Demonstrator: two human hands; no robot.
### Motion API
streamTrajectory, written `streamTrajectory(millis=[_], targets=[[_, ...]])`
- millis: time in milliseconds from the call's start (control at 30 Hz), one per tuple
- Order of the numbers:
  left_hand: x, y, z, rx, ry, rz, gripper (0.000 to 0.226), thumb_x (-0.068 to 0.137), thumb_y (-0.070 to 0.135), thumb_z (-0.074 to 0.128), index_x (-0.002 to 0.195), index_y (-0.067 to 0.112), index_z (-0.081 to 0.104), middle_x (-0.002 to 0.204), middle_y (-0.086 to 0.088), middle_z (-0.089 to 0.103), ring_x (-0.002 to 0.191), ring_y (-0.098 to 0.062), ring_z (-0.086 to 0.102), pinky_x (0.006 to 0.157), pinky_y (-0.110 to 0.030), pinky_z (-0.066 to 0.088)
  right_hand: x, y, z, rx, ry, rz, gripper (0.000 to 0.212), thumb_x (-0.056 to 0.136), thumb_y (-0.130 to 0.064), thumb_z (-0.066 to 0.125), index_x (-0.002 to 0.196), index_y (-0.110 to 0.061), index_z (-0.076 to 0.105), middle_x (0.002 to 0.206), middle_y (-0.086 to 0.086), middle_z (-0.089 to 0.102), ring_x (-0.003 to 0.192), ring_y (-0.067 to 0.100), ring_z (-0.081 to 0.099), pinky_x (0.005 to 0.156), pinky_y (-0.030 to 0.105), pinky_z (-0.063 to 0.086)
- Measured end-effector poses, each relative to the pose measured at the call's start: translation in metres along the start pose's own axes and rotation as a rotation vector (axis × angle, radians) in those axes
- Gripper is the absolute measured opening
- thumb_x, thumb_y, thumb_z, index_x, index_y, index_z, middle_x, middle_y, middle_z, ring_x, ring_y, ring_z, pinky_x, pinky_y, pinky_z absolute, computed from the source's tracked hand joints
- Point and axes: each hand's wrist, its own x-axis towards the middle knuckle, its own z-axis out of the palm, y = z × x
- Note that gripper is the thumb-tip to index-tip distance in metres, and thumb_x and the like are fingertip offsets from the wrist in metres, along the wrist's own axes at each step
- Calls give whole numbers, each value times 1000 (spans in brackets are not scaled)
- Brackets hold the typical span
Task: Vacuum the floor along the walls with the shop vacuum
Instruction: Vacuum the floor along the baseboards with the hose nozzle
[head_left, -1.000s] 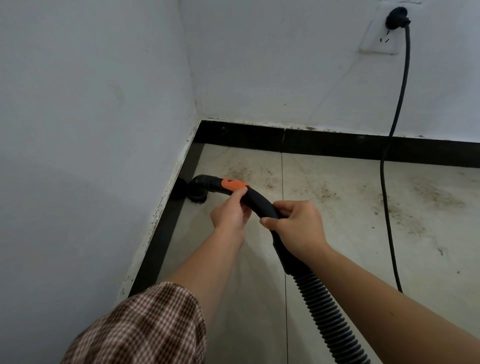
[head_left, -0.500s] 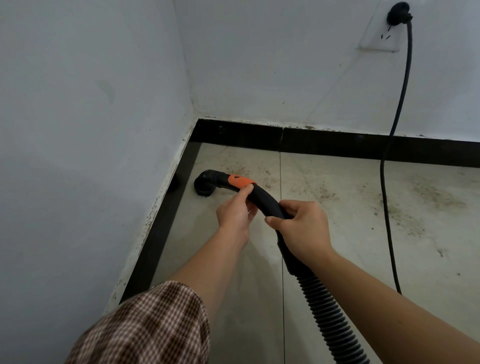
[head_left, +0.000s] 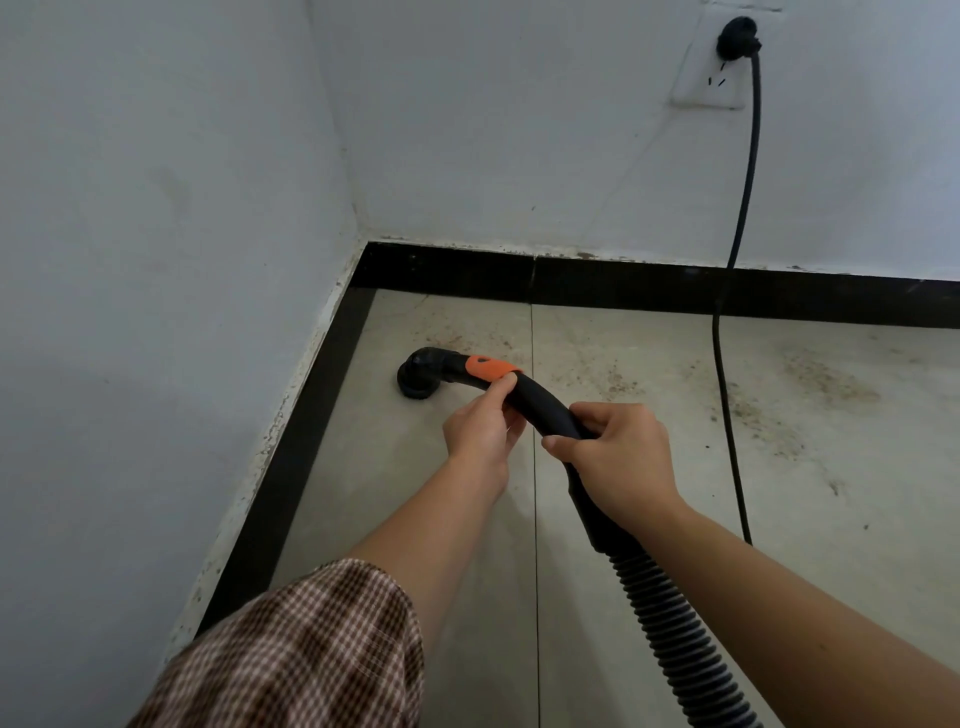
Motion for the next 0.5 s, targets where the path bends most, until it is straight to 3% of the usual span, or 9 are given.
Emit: streamTrajectory(millis=[300,500], targets=[[-6,-12,14,8,-36,-19,8,86,12,72,89,6,68,89,-9,74,79,-11,71,62,-20,55,-4,10,-15,-9,14,36,10,79,-15,75,76,-7,69,68,20,64,50,17,52,51,28,44],[-8,-20,25,17,-45,-35,8,86,12,73,89,7,68,92,-10,74,84,-14,71,65,-20,56,-2,18,-23,-8,39,48,11,80,-17,75,81,-7,71,71,19,66,53,18,54,55,32,49]])
